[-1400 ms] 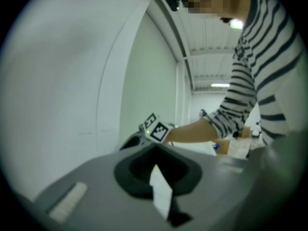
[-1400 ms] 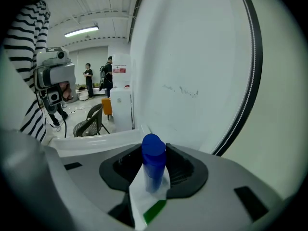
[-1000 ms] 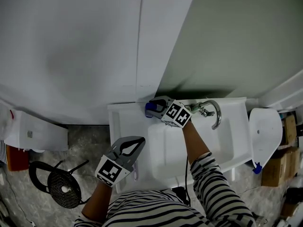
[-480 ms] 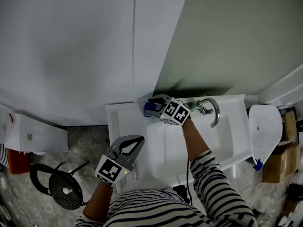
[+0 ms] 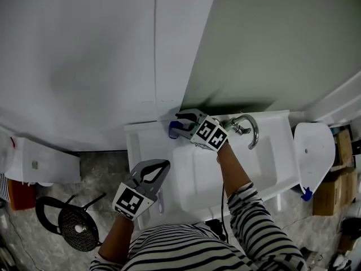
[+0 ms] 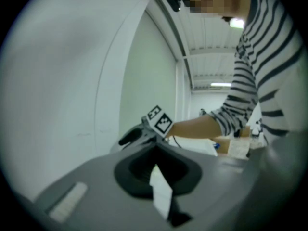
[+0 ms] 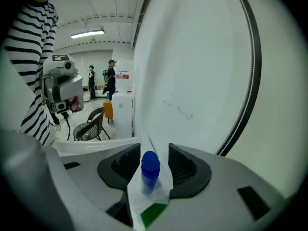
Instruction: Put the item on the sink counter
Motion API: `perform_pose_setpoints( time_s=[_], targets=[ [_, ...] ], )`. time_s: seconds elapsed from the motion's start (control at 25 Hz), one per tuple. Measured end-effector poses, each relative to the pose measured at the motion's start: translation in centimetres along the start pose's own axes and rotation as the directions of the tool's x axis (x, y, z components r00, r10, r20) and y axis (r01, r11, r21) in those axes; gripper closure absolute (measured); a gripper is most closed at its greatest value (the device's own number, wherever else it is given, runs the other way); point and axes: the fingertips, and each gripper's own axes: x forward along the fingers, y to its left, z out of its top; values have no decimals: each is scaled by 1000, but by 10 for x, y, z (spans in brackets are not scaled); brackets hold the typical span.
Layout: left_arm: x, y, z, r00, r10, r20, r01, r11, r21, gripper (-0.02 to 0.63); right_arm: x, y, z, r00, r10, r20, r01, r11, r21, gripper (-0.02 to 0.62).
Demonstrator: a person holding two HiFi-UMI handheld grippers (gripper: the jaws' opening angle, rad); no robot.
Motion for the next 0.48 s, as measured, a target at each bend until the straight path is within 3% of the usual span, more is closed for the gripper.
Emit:
perform_pose_setpoints(
  time_s=[0.48],
  targets=[
    [-8,3,6,1000,15,24,-16,1000,10,600,-51,29,28,983,-165,79,157,982,104,423]
  ],
)
